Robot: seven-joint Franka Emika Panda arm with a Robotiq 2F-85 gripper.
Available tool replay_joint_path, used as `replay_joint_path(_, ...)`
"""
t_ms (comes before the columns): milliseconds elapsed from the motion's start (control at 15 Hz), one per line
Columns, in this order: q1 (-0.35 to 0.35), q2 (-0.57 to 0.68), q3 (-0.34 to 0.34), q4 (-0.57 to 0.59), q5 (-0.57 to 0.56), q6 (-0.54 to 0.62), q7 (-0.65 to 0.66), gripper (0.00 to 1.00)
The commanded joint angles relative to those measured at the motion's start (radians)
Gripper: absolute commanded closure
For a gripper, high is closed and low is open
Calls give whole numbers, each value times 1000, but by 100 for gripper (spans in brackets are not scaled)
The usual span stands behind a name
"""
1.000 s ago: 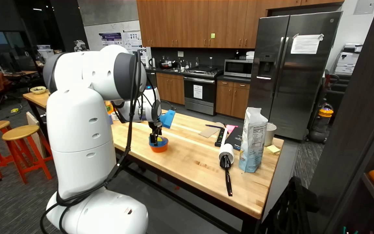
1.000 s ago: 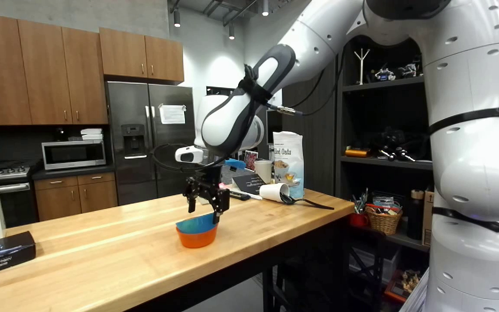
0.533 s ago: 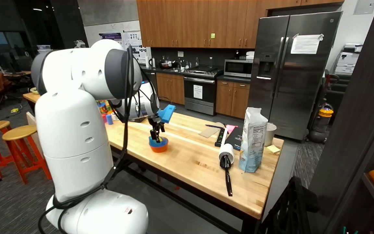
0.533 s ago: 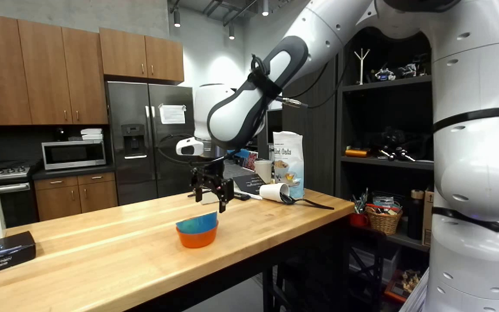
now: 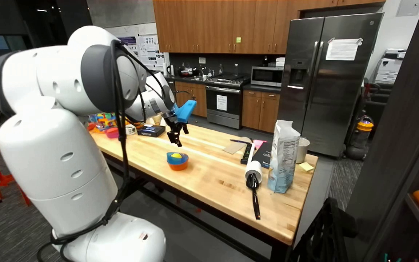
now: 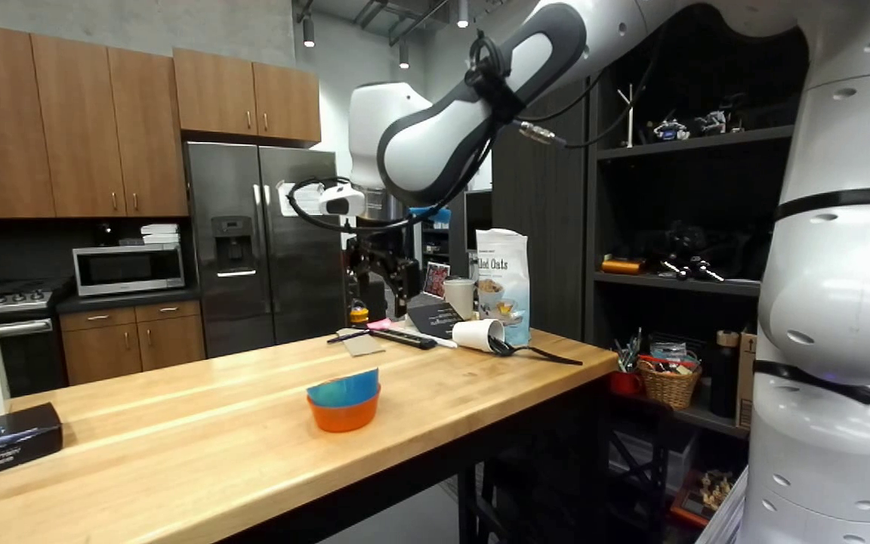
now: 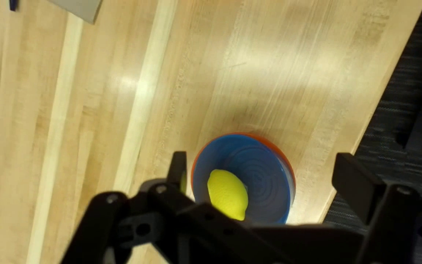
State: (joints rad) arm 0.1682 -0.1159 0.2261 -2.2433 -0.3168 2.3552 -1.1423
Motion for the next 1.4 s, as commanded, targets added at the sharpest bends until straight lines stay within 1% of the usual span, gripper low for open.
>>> replay_joint_path(0, 4, -104, -30, -62, -16, 0, 54, 0)
replay_joint_path(133, 7, -158, -41, -105, -9, 7, 82, 0)
replay_joint_path(200, 9, -182, -47, -126, -5, 10, 92, 6)
replay_joint_path(267, 15, -213, -52, -152, 6, 11, 100, 26)
replay_joint_path(467, 32, -300, -62, -224, 23, 15, 130, 47)
replay_joint_path(533, 40, -323, -65, -245, 27, 16, 140, 56)
replay_joint_path(667, 65, -371, -74, -284, 46, 13, 152, 73)
replay_joint_path(800, 88, -412, -77, -316, 61, 6, 162, 86)
replay_joint_path(867, 99, -431, -79, -331, 67, 6, 167, 94)
replay_joint_path(933, 111, -451, -81, -346, 74, 6, 172, 99)
replay_joint_path(1000, 128, -465, -89, -359, 89, 9, 168, 100)
replay_joint_path(1133, 154, -474, -111, -374, 130, 16, 157, 100)
replay_joint_path(1333, 208, -434, -182, -393, 248, 58, 97, 100)
